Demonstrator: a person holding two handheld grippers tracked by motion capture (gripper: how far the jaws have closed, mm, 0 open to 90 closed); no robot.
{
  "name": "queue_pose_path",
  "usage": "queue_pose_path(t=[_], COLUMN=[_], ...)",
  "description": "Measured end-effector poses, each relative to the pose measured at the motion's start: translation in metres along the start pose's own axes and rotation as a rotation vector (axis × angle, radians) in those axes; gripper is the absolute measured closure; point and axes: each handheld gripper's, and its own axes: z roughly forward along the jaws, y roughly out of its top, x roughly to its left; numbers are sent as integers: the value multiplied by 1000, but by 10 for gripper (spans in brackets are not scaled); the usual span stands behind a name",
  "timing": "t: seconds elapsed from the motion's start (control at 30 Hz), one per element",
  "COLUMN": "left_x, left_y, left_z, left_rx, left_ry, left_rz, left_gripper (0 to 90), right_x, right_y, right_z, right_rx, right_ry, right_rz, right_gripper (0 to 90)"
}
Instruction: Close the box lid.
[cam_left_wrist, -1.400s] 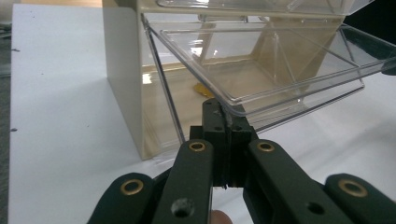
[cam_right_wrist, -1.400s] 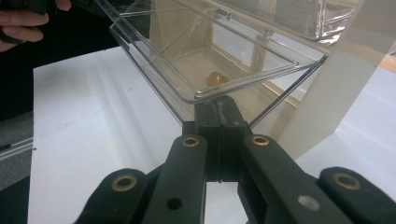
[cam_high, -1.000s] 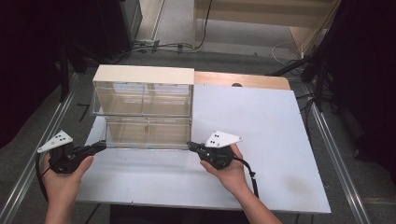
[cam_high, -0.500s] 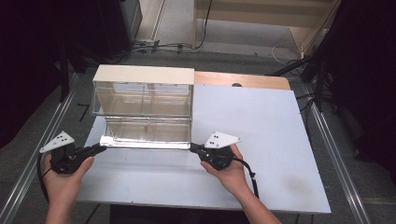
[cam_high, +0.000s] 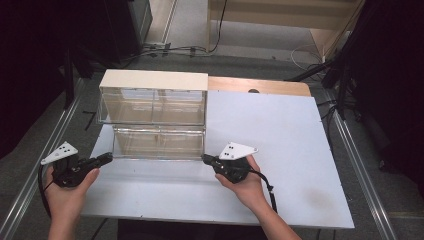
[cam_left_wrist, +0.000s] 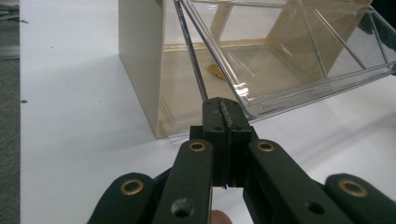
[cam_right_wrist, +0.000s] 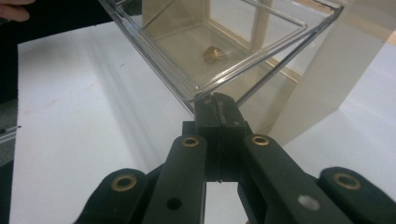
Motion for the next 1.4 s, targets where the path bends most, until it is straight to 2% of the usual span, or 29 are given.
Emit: queue_pose_path(t=[0.13,0.33,0.4,0.57,0.67,0.77,0.87,0.9,0.97,1.03,1.13,1.4], left_x=[1,3,4,1,-2,-4,-8,-9,-10,-11,-12,-13], left_y=[-1,-5,-7,-15,-19,-22,-23,-24,-26,-28,-30,-32], left_z=[0,1,0,-2,-2,-3,-2,-2,-1,0,1,3], left_rx=[1,18,10,2,-4,-37,-57,-63,-66,-77,-86,-100], left_ry=[1,23,7,0,6,-39,-50,-60,-94,-116,-129,-129], left_rz=[-3,-4,-15,-8,-1,-7,15,24,34,35,42,50], left_gripper=[900,900,900,895,766,704,598,580,484,450,393,212], right_x=[-2,-4,-5,-8,-11,-16,-22,-23,-27,-31,-35,-48], right_y=[-2,-5,-7,-11,-16,-20,-24,-25,-29,-33,-38,-52], right_z=[0,1,1,-3,-8,-13,-21,-23,-28,-34,-44,-72], right_rx=[3,17,31,37,39,37,26,24,15,10,3,-33], right_ry=[3,-7,-19,-15,-8,-8,-21,-26,-37,-42,-54,-83], right_rz=[6,23,25,35,57,87,120,128,147,162,171,210], right_gripper=[877,877,878,862,803,747,674,660,635,592,533,412])
